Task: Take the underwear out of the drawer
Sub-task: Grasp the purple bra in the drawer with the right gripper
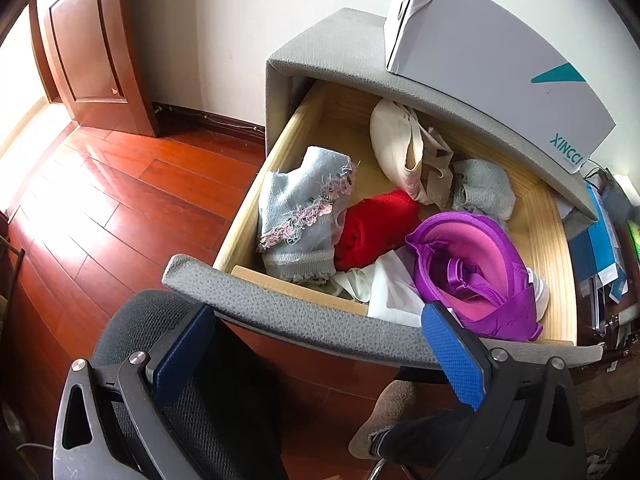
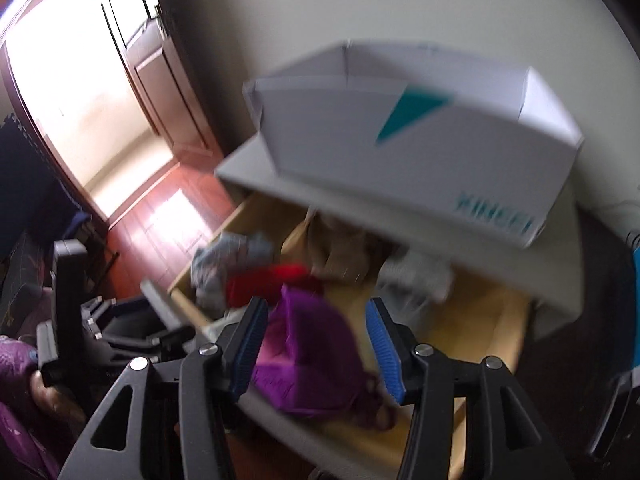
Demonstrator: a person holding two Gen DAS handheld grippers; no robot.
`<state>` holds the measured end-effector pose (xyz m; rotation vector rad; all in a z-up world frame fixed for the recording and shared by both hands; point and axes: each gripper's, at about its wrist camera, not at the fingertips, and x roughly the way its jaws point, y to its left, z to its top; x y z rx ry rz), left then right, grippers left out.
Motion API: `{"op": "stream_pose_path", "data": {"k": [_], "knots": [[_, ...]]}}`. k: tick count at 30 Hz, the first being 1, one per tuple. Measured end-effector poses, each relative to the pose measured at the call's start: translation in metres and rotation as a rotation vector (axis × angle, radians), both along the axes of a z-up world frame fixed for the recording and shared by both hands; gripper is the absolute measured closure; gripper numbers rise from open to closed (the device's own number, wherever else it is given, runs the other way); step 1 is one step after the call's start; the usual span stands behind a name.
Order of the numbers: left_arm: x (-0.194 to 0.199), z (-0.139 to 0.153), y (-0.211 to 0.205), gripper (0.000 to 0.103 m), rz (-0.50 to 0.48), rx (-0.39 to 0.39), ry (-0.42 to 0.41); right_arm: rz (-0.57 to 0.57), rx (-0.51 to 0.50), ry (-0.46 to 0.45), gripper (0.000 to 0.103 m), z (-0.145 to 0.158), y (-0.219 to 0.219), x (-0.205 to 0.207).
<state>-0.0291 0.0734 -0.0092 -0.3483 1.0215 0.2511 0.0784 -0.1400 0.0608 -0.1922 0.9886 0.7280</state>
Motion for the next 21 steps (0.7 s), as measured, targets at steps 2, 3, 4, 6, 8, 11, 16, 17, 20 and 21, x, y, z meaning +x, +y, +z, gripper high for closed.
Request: {"op": "stream_pose_path", "data": {"k": [2, 3, 4, 6, 8, 11, 16, 17, 20, 21], "knots": [[-0.001, 0.001, -0.001, 0.0, 0.0, 0.01, -0.005, 0.024, -0.028, 0.041, 0.051, -0.015, 0.016, -0.005], [-0.001, 0.002, -0.001, 0.0, 0.003, 0.015, -0.01, 0.046, -0.049, 0.054, 0.051, -0.026, 0.021, -0.005], [-0.002, 0.004, -0.001, 0.0, 0.003, 0.019, -0.015, 0.065, -0.088, 0.05, 0.051, -0.035, 0.023, -0.01], [-0.002, 0.006, 0.0, 0.0, 0.005, 0.027, -0.025, 0.09, -0.179, 0.014, 0.051, -0.047, 0.041, -0.011], [-0.002, 0.007, 0.002, 0.0, 0.012, 0.031, -0.028, 0.11, -0.243, 0.019, 0.051, -0.056, 0.054, -0.004], [-0.001, 0.004, 0.004, 0.0, 0.017, 0.019, -0.011, 0.117, -0.326, 0.041, 0.051, -0.076, 0.065, 0.008], [0.0, 0.005, 0.004, 0.0, 0.014, 0.023, -0.008, 0.079, -0.363, 0.081, 0.076, -0.095, 0.063, 0.018], [0.0, 0.005, 0.004, 0.0, 0.014, 0.023, -0.006, 0.072, -0.365, 0.075, 0.079, -0.097, 0.062, 0.017], [0.0, 0.005, 0.003, 0.0, 0.014, 0.023, -0.006, 0.054, -0.35, 0.036, 0.086, -0.092, 0.056, 0.012], [0.0, 0.005, 0.004, 0.0, 0.013, 0.023, -0.005, 0.044, -0.324, 0.017, 0.086, -0.086, 0.05, 0.008]]}}
